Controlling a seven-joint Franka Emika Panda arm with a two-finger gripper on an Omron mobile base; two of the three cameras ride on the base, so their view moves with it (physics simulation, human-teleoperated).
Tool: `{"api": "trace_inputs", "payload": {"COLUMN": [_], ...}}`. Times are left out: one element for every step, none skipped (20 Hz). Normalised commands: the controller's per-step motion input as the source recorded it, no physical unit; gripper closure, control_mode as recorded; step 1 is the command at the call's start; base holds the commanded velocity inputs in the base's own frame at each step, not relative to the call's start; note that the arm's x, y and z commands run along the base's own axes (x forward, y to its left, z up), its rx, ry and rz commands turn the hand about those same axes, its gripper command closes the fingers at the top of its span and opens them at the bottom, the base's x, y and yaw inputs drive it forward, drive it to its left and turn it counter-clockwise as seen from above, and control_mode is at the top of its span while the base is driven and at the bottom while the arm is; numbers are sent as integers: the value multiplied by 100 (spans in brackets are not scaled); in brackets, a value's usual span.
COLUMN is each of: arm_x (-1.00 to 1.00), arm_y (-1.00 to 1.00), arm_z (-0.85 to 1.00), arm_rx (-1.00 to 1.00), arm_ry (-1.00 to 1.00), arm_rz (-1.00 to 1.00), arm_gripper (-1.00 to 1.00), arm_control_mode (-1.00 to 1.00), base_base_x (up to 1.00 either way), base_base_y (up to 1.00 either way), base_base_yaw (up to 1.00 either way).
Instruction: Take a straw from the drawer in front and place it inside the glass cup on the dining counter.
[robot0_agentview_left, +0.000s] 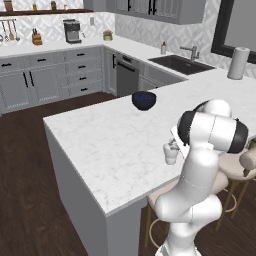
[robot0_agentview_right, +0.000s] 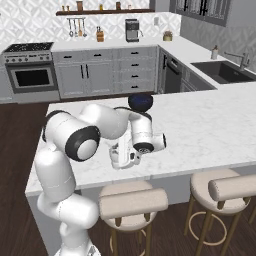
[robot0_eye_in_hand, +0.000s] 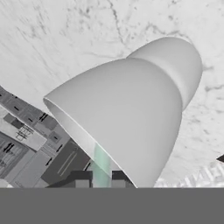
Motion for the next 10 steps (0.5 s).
{"api": "trace_inputs", "payload": {"arm_x": [-44,-48,-48,-53,-50,-52,-34,-13,0,0], "arm_y": [0,0,0,0,0,0,0,0,0,0], "arm_z": [-58,-60,-61,-61,-62,-61,-59,-53,-42,-36], "arm_rx": [-1,-1,-1,0,0,0,0,0,0,0], "arm_ry": [-5,-6,-7,-8,-8,-9,-6,-5,-7,-5], "arm_rz": [0,0,0,0,0,0,0,0,0,0], "arm_gripper": [100,100,100,100,100,100,100,100,100,100], "arm_control_mode": [-100,-100,-100,-100,-100,-100,-100,-100,-100,-100], "base_base_x": [0,0,0,0,0,0,0,0,0,0], "base_base_y": [0,0,0,0,0,0,0,0,0,0], "base_base_yaw": [0,0,0,0,0,0,0,0,0,0]}}
